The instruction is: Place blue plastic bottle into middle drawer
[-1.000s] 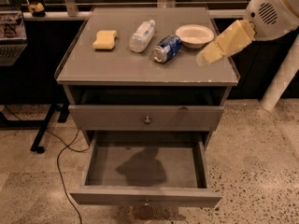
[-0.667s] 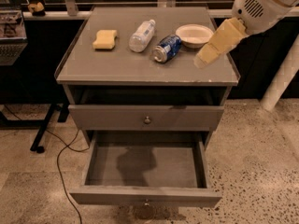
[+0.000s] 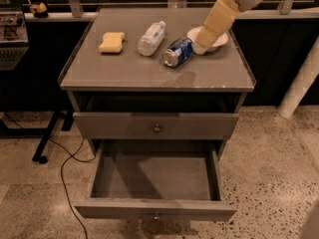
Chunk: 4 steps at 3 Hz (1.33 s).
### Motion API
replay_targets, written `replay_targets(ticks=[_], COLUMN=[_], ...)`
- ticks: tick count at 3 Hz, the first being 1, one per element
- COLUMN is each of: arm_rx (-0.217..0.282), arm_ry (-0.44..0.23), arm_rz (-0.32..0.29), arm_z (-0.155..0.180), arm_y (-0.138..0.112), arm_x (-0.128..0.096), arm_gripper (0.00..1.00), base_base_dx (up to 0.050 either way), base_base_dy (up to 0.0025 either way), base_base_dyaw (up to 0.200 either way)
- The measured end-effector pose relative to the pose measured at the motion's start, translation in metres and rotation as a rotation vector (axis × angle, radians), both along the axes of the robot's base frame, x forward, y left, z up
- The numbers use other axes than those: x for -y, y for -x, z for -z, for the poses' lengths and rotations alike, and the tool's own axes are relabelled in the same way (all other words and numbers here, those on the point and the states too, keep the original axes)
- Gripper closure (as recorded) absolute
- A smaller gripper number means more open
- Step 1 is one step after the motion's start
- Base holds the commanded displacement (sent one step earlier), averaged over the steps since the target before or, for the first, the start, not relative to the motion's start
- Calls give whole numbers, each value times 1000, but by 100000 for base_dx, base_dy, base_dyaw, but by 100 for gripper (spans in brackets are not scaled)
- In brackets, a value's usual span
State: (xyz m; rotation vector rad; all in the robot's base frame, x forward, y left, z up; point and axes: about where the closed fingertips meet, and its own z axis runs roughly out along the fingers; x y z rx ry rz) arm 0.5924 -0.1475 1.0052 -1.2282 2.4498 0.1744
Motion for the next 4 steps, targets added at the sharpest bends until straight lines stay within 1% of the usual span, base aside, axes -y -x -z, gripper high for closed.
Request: replay_targets(ticks=[1, 2, 3, 4], arm_rx=[57, 89, 101, 96], arm_ry=[-16, -28, -34, -104], arm_rz=[-45, -41, -41, 44], arm_z=[-16, -23, -23, -22], arm_y=[-27, -34, -39, -47], arm_x=[-12, -15, -18, -16], arm_gripper=[0, 0, 0, 0], base_base_dx=[0, 0, 0, 0], base_base_dy=[0, 0, 0, 0], base_base_dyaw=[0, 0, 0, 0])
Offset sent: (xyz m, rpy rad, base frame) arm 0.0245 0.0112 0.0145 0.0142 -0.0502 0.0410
